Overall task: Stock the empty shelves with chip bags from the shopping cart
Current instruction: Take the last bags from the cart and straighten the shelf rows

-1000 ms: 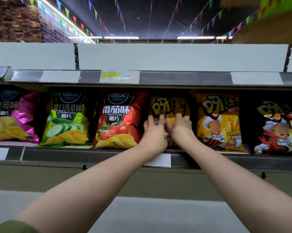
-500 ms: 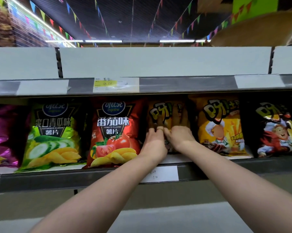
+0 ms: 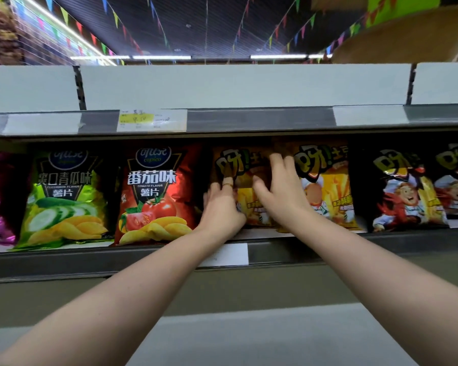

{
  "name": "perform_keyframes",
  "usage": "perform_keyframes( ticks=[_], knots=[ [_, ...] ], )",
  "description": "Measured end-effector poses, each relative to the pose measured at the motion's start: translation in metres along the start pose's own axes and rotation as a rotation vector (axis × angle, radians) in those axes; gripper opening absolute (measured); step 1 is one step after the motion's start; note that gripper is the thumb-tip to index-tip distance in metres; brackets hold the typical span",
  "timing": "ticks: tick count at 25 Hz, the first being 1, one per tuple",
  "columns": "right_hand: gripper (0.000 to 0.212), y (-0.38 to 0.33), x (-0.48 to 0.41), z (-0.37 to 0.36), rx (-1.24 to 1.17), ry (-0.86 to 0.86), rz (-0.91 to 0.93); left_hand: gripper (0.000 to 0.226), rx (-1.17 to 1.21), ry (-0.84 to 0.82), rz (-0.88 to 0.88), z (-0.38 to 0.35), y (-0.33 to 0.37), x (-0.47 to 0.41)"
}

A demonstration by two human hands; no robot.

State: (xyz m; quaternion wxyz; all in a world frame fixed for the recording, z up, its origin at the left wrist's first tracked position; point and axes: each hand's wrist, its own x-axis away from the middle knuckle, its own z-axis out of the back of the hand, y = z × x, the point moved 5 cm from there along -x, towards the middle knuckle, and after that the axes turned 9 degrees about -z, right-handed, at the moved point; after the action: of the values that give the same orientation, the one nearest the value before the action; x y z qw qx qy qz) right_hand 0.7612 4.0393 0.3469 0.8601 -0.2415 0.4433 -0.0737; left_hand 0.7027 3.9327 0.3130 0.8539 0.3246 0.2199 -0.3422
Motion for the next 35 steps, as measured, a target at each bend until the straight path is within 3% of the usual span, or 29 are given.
perform_keyframes(
  ticks=[3, 6, 8, 12, 15, 19, 24, 31, 35],
  knots=[
    [0.043, 0.012, 0.004, 0.03, 0.006, 0.253, 0.216, 0.081, -0.056, 0.053, -0.005, -0.003, 0.025, 0.0],
    [0.044, 0.039, -0.002, 0.05, 0.128, 0.309, 0.231, 0.08, -0.145, 0.095, -0.014, -0.015, 0.053, -0.002],
    [0.044, 0.053, -0.008, 0.054, 0.263, 0.241, 0.167, 0.079, -0.233, 0.107, -0.025, -0.024, 0.065, -0.004],
    [0.053, 0.075, -0.01, 0.043, 0.536, -0.102, 0.055, 0.079, -0.367, 0.105, -0.012, -0.038, 0.084, -0.008],
    [0.054, 0.08, -0.013, 0.037, 0.636, -0.165, 0.069, 0.075, -0.42, 0.048, 0.048, -0.046, 0.083, -0.011],
    [0.053, 0.087, -0.022, 0.036, 0.66, -0.251, 0.026, 0.07, -0.561, -0.056, 0.274, -0.041, 0.053, -0.014],
    [0.046, 0.09, -0.031, 0.027, 0.664, -0.286, -0.002, 0.062, -0.493, -0.09, 0.269, -0.039, 0.035, -0.013],
    [0.038, 0.084, -0.019, 0.034, 0.705, -0.162, 0.027, 0.061, -0.467, -0.1, 0.183, -0.041, 0.036, -0.017],
    [0.039, 0.082, -0.025, 0.028, 0.726, -0.197, -0.034, 0.057, -0.459, -0.11, 0.193, -0.044, 0.037, -0.022]
  ],
)
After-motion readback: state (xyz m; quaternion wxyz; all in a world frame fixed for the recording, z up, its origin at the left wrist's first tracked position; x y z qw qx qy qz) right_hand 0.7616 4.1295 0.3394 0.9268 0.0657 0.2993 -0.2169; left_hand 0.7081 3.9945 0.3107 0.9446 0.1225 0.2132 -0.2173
